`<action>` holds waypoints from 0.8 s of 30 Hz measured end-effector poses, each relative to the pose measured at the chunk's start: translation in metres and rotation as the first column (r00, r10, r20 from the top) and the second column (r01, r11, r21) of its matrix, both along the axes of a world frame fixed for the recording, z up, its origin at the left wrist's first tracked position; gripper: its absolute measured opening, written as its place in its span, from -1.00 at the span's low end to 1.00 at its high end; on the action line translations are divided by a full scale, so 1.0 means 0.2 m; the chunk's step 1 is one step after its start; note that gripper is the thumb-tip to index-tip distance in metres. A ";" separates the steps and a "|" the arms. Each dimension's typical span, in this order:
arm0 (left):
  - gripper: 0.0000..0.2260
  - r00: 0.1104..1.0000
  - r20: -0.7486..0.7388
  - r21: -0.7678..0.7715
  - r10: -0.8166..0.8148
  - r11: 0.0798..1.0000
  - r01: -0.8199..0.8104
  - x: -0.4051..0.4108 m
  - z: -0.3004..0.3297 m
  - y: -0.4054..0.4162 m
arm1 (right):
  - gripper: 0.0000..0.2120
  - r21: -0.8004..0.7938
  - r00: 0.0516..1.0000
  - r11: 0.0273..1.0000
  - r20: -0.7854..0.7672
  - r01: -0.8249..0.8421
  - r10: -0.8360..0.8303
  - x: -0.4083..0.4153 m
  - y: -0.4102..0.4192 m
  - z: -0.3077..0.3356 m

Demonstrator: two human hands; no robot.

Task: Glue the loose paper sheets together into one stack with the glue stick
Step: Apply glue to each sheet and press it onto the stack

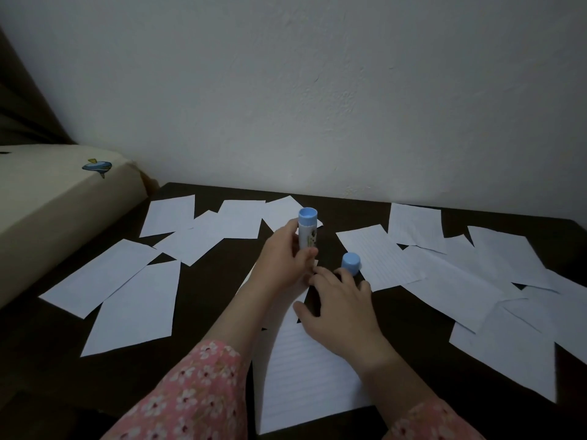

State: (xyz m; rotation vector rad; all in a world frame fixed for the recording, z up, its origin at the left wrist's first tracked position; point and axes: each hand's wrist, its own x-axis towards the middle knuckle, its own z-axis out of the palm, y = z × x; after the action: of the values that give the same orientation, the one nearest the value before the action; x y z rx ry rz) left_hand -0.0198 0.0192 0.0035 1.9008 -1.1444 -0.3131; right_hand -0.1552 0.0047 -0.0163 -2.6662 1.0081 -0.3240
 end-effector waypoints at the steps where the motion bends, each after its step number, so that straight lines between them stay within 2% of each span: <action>1: -0.67 1.000 0.014 0.008 -0.001 1.000 0.001 0.00 0.00 0.00 | -0.59 -0.002 1.000 1.000 0.001 0.005 -0.005 0.00 0.00 0.00; 8: -0.65 0.999 0.031 0.049 0.040 0.998 -0.042 0.06 0.01 0.01 | -0.53 -0.004 0.999 1.000 -0.031 0.029 -0.029 0.02 0.01 0.00; 24: -0.59 0.984 -0.096 0.011 0.152 0.988 -0.152 0.20 0.00 0.10 | -0.51 0.000 0.998 0.999 -0.045 0.035 -0.034 0.02 0.01 0.00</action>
State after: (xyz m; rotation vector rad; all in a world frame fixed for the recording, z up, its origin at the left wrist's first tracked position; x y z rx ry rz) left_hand 0.0204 0.0396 0.0033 1.9420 -0.9302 -0.3185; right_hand -0.1517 0.0065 -0.0156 -2.6690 1.0684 -0.2716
